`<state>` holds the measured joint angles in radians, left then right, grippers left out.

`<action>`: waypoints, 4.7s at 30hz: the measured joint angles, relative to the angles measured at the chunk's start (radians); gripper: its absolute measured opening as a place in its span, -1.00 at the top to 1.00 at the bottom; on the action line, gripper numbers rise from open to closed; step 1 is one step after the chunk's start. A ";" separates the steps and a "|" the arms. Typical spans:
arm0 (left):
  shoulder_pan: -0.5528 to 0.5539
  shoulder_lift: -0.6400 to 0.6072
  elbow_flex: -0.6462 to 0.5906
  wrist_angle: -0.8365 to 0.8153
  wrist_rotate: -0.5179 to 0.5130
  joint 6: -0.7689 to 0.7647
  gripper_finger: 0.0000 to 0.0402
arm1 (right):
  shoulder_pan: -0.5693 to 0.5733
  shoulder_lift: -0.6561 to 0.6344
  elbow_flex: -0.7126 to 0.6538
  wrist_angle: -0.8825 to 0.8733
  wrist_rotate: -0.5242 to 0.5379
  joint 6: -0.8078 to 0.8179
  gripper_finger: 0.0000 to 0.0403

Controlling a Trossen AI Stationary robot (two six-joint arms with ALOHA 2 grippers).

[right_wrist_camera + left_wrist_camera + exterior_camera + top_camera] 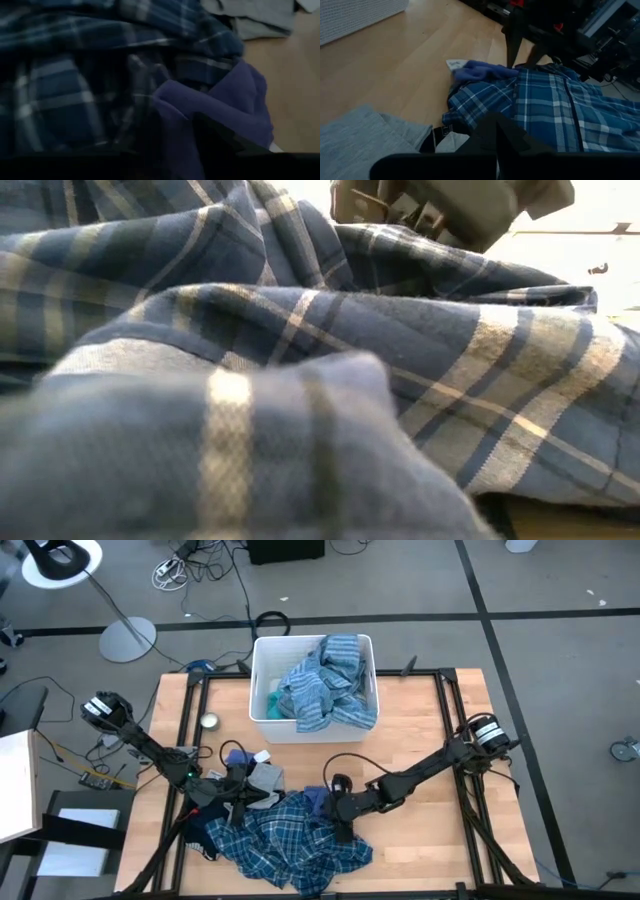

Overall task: Sort clothes
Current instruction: Put the right purple sock into the white laundry bin, then put the purple sock into the white laundry bin

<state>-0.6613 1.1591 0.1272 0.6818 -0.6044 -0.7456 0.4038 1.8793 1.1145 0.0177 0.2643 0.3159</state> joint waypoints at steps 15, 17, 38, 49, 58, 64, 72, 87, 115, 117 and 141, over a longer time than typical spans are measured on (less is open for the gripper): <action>0.000 0.000 0.000 0.007 0.000 0.009 1.00 | -0.091 -0.310 0.000 -0.085 0.019 -0.195 0.98; 0.000 0.000 0.000 0.019 0.000 0.010 1.00 | -0.136 -0.354 0.001 -0.043 0.019 -0.249 0.98; 0.000 0.000 0.000 0.020 -0.013 0.012 1.00 | -0.666 -0.153 0.515 -0.214 -0.084 -0.391 0.99; 0.000 0.000 0.000 0.022 -0.065 -0.008 0.80 | -0.779 0.094 0.521 -0.419 -0.113 -0.164 0.96; 0.000 0.000 0.000 0.015 -0.023 -0.030 0.41 | -0.816 0.110 0.520 -0.425 -0.139 -0.169 0.56; 0.000 0.000 0.000 -0.009 0.030 -0.027 0.36 | -0.807 -0.027 0.520 -0.451 -0.244 -0.197 0.23; 0.041 -0.001 0.024 -0.061 0.055 -0.013 0.42 | -0.752 -0.253 0.521 -0.515 -0.281 -0.215 0.10; 0.183 -0.002 0.622 -1.474 0.068 -0.022 0.55 | -0.382 -0.510 0.521 -0.847 -0.021 -0.151 0.13; 0.534 -0.002 0.395 -1.405 0.338 -0.148 0.96 | 0.474 -0.492 0.308 -1.183 0.693 0.774 0.13; 0.544 -0.002 0.398 -1.407 0.343 -0.139 0.98 | 0.486 -0.490 0.257 -1.173 0.694 0.824 0.13; 0.549 -0.118 0.904 -1.513 0.284 0.115 1.00 | 0.552 -0.495 -0.300 -0.726 0.737 0.989 0.34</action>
<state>-0.1120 1.0416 1.0308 -0.8313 -0.3206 -0.6308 0.9562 1.3840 0.8147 -0.7084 1.0009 1.3044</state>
